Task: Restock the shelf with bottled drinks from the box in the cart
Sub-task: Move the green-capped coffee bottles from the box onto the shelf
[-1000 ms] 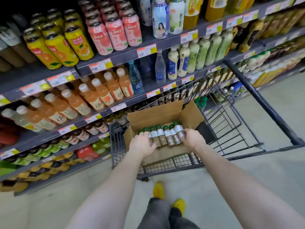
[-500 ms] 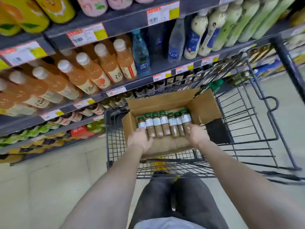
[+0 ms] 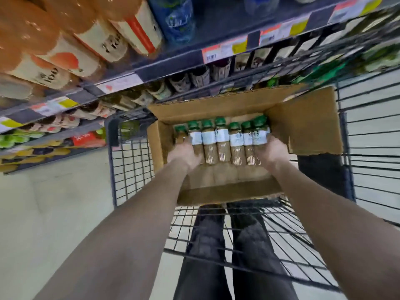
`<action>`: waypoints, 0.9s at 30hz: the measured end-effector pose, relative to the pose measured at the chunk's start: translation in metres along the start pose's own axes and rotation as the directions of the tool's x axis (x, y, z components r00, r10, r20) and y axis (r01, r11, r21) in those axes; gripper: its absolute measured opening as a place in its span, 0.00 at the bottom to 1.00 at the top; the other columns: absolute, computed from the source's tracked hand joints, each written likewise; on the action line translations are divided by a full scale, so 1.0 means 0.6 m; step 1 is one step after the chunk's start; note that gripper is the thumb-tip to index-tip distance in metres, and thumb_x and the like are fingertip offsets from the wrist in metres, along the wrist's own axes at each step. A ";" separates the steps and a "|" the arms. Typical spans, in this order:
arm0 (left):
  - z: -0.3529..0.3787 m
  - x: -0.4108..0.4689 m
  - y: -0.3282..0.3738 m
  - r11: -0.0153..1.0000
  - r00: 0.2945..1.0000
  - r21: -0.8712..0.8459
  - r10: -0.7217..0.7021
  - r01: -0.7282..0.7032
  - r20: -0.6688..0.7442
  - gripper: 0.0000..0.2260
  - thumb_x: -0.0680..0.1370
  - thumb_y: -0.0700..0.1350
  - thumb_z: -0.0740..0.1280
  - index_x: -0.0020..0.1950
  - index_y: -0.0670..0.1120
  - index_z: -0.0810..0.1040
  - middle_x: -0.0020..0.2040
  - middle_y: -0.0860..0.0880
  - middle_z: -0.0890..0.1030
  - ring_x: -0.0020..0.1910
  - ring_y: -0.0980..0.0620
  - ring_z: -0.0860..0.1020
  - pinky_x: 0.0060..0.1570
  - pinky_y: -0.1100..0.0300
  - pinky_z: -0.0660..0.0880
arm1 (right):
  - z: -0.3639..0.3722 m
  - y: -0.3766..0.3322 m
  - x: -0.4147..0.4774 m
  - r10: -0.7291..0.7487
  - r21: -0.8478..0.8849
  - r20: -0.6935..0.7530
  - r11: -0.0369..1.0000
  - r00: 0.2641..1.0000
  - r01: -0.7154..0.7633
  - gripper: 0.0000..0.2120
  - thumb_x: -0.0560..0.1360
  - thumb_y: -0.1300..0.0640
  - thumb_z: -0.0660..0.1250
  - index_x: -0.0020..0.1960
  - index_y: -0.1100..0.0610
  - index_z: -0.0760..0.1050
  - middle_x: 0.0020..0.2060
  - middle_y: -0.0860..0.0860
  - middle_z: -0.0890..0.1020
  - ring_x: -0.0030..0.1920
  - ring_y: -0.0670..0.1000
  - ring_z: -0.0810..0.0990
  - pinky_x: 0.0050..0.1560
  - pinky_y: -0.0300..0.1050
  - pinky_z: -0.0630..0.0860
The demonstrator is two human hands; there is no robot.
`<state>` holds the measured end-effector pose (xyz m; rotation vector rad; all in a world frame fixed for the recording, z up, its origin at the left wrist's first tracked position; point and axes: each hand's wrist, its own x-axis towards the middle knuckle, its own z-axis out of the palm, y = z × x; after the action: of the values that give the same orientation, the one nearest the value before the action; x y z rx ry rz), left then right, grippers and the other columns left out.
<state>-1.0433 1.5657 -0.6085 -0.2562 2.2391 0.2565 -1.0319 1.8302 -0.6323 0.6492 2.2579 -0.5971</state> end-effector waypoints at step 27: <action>0.084 0.162 0.006 0.947 0.957 -0.294 -0.197 0.129 -0.215 0.41 0.66 0.56 0.82 0.72 0.44 0.68 0.70 0.41 0.71 0.70 0.41 0.68 0.71 0.50 0.67 | 0.075 0.028 0.087 -0.016 0.345 -0.117 0.937 0.993 0.055 0.32 0.71 0.55 0.79 0.71 0.53 0.71 0.54 0.47 0.82 0.53 0.47 0.81 0.54 0.36 0.73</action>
<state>-1.0675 1.5732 -0.7148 -0.6537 2.4018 0.4724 -1.0322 1.8317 -0.7036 0.8328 2.2911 -1.0167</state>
